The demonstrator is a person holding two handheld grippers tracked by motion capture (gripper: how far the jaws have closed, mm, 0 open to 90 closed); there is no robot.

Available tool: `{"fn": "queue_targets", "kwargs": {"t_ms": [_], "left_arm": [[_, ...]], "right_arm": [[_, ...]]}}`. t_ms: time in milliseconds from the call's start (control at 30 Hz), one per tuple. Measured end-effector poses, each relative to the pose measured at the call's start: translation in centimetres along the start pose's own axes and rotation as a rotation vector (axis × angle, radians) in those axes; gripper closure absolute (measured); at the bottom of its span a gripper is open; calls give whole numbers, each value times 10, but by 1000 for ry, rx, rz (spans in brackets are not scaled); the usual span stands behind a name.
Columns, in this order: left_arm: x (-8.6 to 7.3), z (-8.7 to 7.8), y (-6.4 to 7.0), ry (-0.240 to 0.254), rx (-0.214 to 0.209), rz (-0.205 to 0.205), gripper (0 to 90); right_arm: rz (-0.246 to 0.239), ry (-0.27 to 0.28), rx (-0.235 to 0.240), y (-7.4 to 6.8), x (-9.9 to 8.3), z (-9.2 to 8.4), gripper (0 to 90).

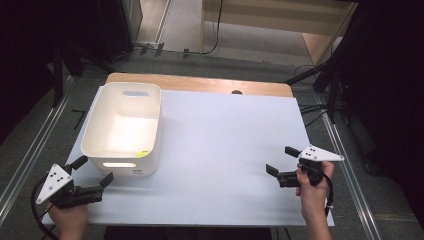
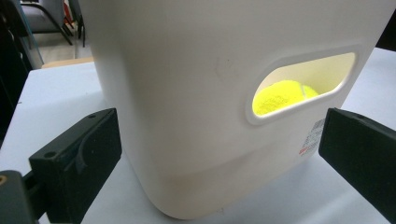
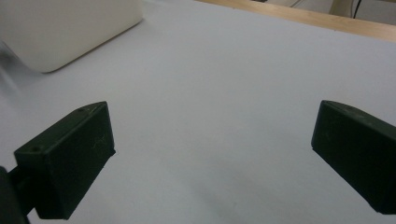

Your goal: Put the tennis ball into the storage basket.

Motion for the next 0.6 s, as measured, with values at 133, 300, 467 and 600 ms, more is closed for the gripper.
{"fn": "queue_targets", "kwargs": {"t_ms": [133, 300, 467, 600], "left_arm": [[0, 0, 0, -5, 2, 5, 0], [0, 0, 0, -4, 1, 6, 0], [0, 0, 0, -7, 2, 9, 0], [0, 0, 0, -9, 1, 9, 0]], "right_arm": [[21, 11, -15, 7, -8, -8, 0], [40, 28, -35, 13, -16, -17, 0], [58, 51, -55, 20, -24, -27, 0], [75, 65, -67, 24, -30, -35, 0]]}}
Point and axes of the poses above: each handheld gripper's, and its own axes: z roughly forward along the jaws, x roughly out of its top, y roughly to its right, the point moved 1 cm from there along z, roughly forward along the jaws, and after that the axes turned 6 degrees about -x, right-handed, at the moved point
